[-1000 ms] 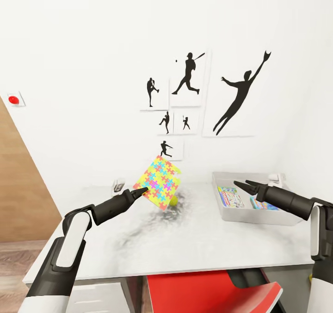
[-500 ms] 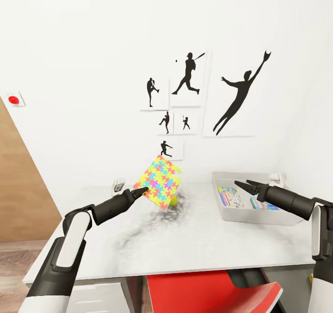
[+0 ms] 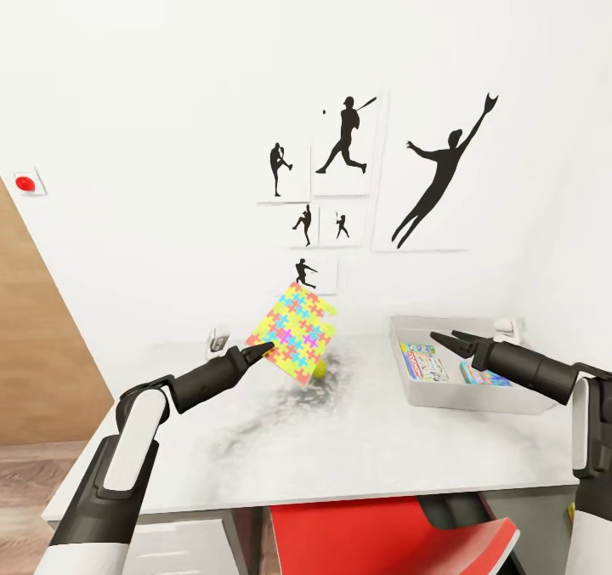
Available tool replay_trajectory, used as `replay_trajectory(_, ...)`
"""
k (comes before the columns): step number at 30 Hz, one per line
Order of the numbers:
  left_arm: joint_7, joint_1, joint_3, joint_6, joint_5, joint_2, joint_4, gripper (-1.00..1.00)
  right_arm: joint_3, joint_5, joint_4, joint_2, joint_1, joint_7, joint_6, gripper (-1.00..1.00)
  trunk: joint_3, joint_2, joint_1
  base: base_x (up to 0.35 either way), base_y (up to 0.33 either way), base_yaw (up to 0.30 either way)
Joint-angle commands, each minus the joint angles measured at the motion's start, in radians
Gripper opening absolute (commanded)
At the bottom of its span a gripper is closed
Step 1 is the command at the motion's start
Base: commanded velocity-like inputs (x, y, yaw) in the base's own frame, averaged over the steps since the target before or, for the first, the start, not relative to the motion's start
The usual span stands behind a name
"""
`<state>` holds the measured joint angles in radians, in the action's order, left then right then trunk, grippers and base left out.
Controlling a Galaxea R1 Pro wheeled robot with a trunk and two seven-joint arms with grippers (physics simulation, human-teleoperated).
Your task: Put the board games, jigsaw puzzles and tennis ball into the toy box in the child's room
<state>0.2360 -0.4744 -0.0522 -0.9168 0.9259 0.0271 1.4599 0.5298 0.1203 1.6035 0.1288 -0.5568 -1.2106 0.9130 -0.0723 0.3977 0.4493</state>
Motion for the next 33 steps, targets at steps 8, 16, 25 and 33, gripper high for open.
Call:
replay_trajectory(8,0.031,-0.001,-0.002,-0.005,-0.004,0.011,-0.003,-1.00,0.000,0.008,0.000,-0.007,-0.002,-0.009,0.027,1.00,-0.002,0.002,0.001,0.000,0.000,0.000)
replay_trajectory(16,0.033,-0.001,-0.002,-0.005,-0.003,0.017,-0.004,-1.00,-0.002,0.003,-0.002,-0.010,-0.001,-0.010,0.089,1.00,-0.002,0.002,0.001,0.000,0.000,0.000)
replay_trajectory(25,0.060,-0.001,-0.001,-0.005,-0.003,0.024,-0.004,-1.00,-0.005,-0.002,-0.003,-0.030,0.000,-0.013,0.115,1.00,-0.002,0.002,0.001,0.000,0.000,0.000)
replay_trajectory(33,0.122,-0.001,0.072,0.065,-0.012,0.028,-0.036,-1.00,-0.006,-0.030,0.000,-0.036,0.054,-0.144,0.117,1.00,-0.002,0.002,0.001,0.000,0.000,0.000)
